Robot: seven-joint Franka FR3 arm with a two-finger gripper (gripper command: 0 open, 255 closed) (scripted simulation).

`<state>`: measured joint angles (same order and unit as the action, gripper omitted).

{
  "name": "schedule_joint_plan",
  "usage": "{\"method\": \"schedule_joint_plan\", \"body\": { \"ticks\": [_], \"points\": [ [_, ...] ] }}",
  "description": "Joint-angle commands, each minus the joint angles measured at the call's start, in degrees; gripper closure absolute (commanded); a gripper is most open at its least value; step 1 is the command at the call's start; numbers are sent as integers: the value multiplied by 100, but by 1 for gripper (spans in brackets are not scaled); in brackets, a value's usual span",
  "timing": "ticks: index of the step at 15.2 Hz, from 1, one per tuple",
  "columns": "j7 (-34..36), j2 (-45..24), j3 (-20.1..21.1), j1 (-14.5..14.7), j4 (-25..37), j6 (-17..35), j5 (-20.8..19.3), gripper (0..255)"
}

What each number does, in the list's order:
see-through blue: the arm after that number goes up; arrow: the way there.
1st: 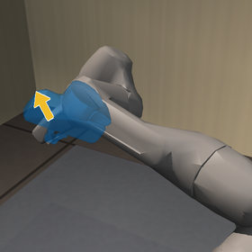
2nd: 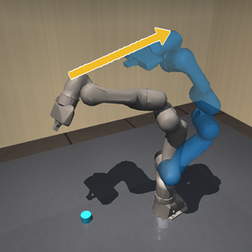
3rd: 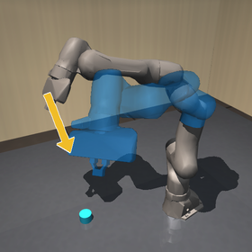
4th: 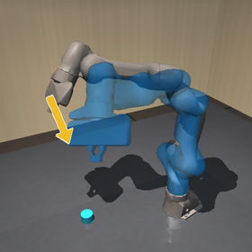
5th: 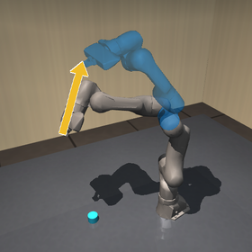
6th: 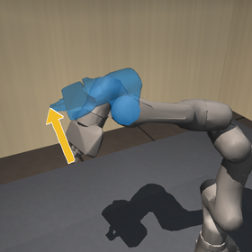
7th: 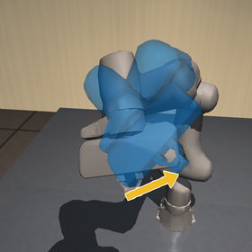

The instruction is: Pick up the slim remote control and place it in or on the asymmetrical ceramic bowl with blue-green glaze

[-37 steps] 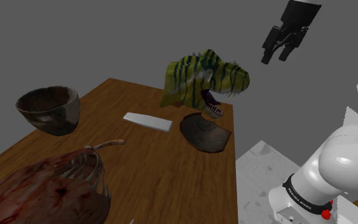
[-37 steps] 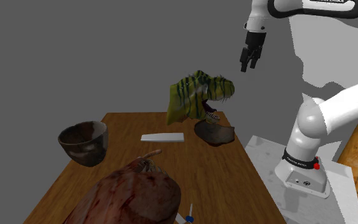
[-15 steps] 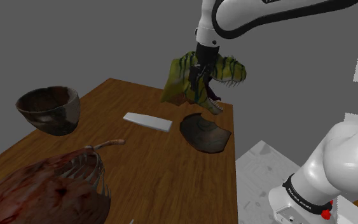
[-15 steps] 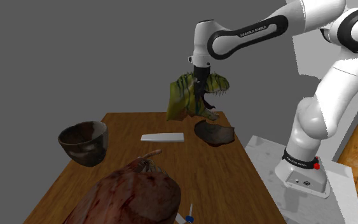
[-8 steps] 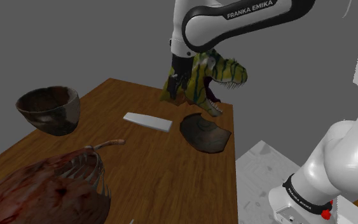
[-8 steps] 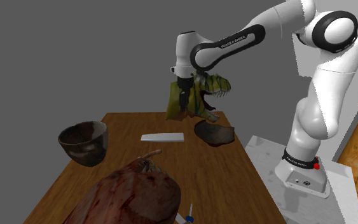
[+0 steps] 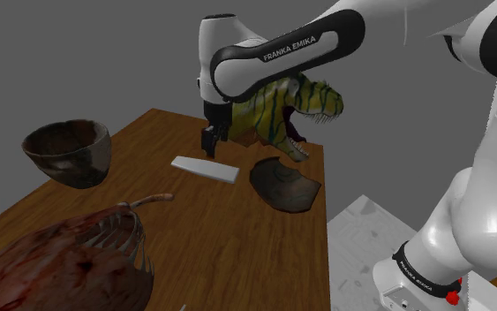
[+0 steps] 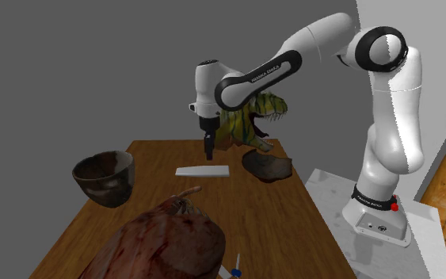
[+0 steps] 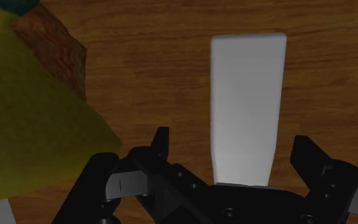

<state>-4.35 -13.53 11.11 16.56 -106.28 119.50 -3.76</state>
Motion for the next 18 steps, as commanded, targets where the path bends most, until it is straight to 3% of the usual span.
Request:
{"method": "schedule_joint_plan", "body": {
  "ticks": [1,3,11,18],
  "points": [
    [-56,-430,58,103,361,37,-101,0],
    [-98,-764,105,205,651,51,-188,0],
    [-50,-1022,69,223,417,536,-263,0],
    [-50,-1022,69,224,419,534,-263,0]
  ]
}}
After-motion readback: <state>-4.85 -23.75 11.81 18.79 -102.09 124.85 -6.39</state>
